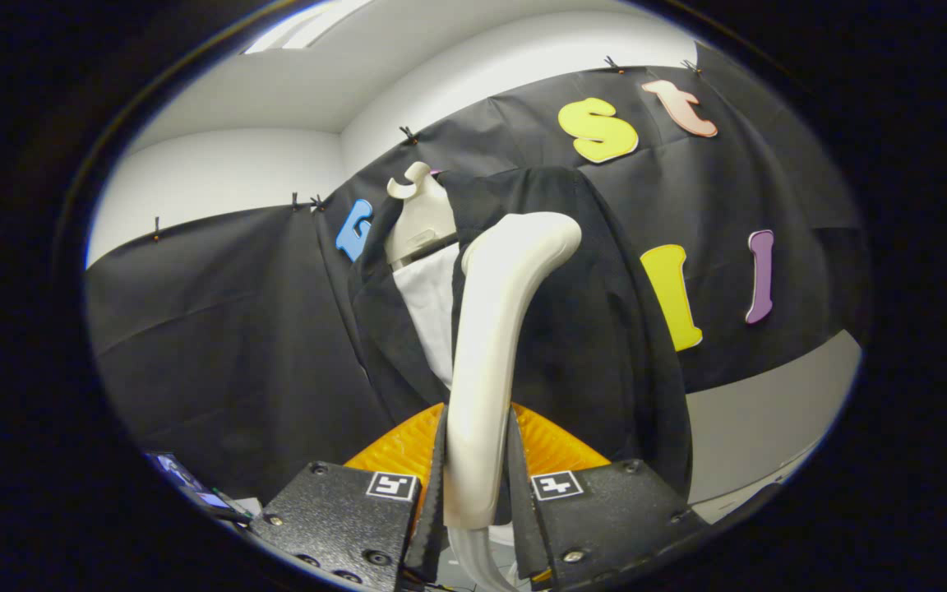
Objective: Iron the clothes twice with a garment steamer, once on the left side and once on the right side.
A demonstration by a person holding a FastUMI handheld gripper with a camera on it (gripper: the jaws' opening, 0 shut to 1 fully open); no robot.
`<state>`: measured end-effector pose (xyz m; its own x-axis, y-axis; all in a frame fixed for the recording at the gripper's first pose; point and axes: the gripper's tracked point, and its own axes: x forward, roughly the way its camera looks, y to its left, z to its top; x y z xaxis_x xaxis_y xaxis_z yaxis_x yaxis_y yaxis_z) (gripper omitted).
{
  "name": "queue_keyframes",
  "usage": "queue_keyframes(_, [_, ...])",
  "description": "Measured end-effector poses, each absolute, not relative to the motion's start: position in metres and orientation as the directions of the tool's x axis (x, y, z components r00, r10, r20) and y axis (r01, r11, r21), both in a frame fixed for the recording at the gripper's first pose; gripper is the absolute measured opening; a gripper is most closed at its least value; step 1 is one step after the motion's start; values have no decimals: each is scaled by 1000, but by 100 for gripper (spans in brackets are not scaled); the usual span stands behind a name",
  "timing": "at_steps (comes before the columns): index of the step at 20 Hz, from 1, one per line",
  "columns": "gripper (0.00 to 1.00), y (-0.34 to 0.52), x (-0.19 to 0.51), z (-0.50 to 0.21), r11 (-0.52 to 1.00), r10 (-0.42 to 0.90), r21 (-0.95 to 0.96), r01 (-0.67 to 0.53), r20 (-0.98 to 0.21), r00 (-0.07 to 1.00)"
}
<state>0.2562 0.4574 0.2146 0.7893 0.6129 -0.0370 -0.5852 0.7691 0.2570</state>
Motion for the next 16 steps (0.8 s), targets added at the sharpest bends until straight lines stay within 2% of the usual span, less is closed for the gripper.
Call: queue_keyframes(16, [37, 451, 256, 123, 773, 623, 309, -554, -203, 756])
